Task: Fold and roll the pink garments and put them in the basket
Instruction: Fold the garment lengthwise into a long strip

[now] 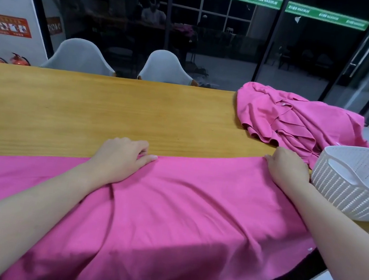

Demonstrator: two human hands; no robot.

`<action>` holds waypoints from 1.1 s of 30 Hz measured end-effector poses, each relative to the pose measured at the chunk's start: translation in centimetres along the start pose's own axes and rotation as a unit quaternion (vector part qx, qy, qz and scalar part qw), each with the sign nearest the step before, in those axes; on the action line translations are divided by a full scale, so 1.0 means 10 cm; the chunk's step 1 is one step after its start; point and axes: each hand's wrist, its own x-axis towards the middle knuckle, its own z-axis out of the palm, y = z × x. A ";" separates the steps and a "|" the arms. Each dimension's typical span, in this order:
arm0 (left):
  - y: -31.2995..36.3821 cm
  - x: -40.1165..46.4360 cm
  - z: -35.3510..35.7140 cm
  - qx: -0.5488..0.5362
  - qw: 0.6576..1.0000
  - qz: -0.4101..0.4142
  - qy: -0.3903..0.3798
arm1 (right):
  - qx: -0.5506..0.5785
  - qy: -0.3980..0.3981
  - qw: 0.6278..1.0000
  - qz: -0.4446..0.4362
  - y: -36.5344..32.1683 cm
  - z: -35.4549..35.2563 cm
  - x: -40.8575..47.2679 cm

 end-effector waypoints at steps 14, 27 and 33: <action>0.05 0.02 -0.01 -0.018 0.999 -0.039 0.000 | 0.349 -0.055 0.920 -0.168 -1.50 -0.36 -0.63; -0.23 -0.53 -0.45 -0.226 0.969 -0.096 -0.035 | 0.370 -0.115 0.889 -0.246 -2.35 0.05 -1.01; -0.73 -1.63 -0.82 -0.145 0.970 -0.194 0.029 | 0.312 -0.077 0.884 -0.339 -2.35 0.18 -1.00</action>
